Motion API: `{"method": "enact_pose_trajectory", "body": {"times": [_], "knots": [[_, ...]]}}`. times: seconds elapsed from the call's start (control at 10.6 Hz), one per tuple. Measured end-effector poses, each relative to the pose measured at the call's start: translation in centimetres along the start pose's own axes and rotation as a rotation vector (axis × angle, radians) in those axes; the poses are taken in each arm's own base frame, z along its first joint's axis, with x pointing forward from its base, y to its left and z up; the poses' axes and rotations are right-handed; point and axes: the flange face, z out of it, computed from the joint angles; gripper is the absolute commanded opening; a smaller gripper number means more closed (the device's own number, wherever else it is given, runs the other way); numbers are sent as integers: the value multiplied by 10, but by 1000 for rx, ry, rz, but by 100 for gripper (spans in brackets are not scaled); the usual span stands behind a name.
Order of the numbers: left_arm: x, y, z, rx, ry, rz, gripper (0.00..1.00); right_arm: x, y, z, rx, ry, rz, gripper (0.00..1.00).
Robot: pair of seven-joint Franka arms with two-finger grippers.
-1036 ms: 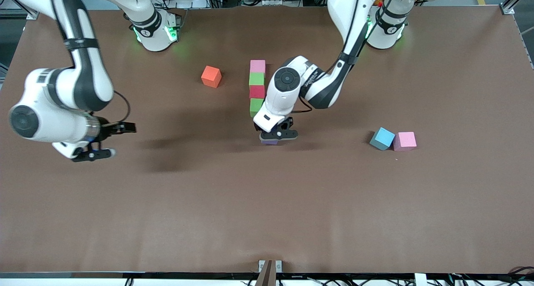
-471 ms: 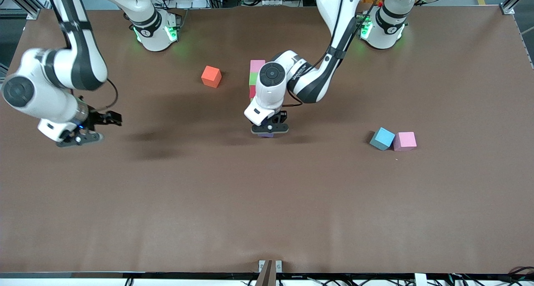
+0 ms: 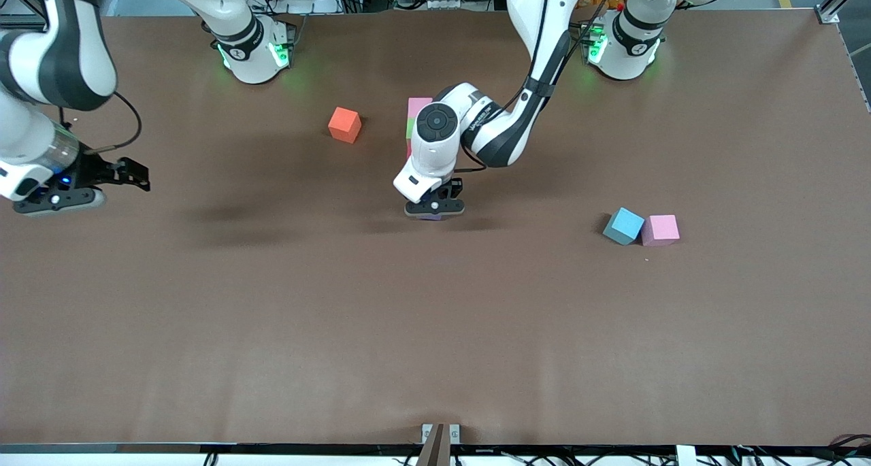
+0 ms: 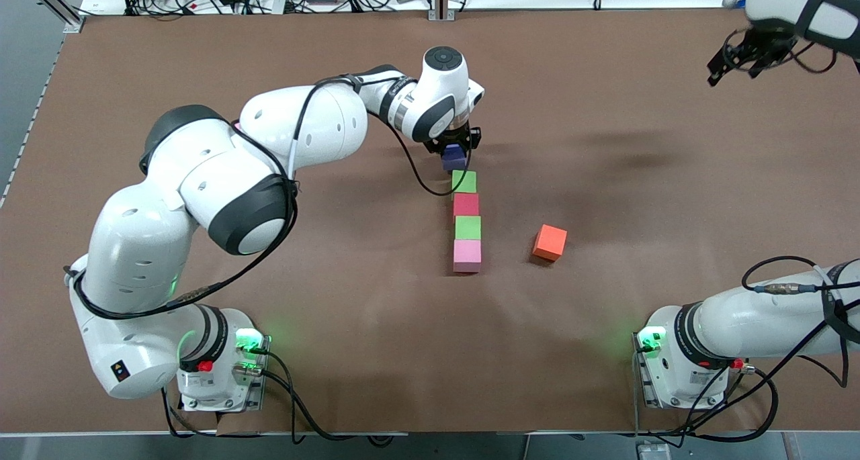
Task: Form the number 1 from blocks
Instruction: 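Lower the purple block below green with the left gripper while the right rests, then open the left gripper to release the purple block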
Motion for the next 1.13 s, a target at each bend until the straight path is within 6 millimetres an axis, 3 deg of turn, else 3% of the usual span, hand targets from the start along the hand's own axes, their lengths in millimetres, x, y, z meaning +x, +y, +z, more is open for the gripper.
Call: {"method": "enact_pose_trajectory", "body": {"times": [0.28, 0.47, 0.75, 0.94, 1.13], "knots": [[0, 2, 0, -4, 0, -3, 0, 13, 2, -70, -14, 59, 2, 100], [-5, 5, 3, -1, -2, 6, 0, 18, 1, -105, -9, 103, 5, 100], [-8, 8, 5, 0, -2, 12, 0, 12, 1, -140, 26, 93, 20, 100], [-9, 8, 6, 2, -3, 13, 0, 6, 6, -153, 85, 95, 43, 100], [-9, 8, 9, 4, -8, 8, 0, 13, -16, -167, 81, 116, 4, 100]]}}
